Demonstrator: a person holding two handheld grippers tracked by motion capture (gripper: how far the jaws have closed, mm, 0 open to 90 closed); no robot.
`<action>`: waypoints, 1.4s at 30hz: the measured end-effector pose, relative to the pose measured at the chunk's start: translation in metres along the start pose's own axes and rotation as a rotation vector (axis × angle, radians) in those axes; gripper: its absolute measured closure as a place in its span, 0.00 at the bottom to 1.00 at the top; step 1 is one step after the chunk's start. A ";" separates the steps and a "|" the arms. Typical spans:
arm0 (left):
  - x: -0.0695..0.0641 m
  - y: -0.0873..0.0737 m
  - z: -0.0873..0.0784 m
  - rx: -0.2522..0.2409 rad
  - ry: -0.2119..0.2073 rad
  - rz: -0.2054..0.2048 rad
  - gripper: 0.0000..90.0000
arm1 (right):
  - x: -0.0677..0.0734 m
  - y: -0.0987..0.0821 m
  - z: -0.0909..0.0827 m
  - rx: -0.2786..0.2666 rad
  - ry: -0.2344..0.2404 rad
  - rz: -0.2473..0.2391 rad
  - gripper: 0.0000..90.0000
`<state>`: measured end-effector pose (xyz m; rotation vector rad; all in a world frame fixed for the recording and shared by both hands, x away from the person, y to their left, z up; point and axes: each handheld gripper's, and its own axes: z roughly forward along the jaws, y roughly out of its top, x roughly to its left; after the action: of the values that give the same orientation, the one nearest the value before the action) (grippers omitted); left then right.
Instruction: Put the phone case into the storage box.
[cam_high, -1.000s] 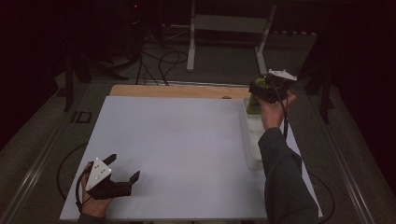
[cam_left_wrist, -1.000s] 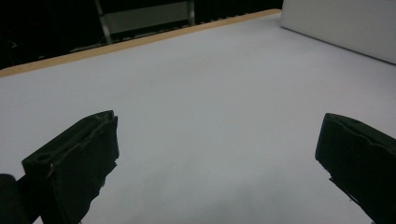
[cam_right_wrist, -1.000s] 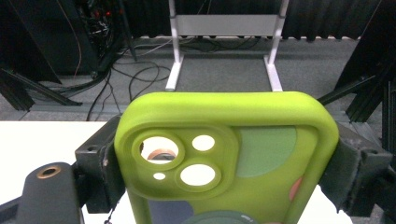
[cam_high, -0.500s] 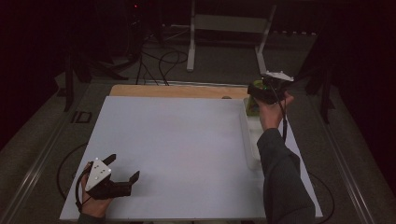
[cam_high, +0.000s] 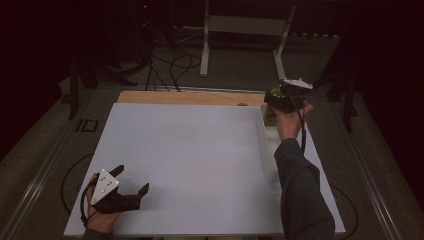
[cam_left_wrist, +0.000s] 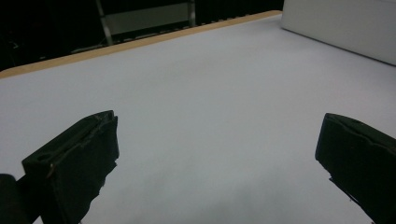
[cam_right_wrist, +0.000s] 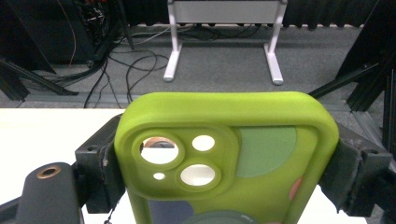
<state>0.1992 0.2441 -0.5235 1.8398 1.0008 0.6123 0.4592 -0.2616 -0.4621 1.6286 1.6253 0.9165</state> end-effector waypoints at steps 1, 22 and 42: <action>0.000 0.000 0.000 0.000 0.000 -0.001 0.00 | -0.001 -0.001 0.001 0.003 0.002 -0.001 0.17; -0.001 0.000 0.001 0.000 -0.001 0.000 0.00 | -0.005 -0.011 0.008 0.037 -0.005 0.008 0.17; -0.002 0.000 0.002 0.001 -0.005 0.003 0.00 | -0.005 -0.015 0.015 0.065 -0.008 -0.002 0.17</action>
<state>0.2001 0.2416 -0.5241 1.8435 0.9954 0.6082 0.4637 -0.2662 -0.4829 1.6717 1.6662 0.8630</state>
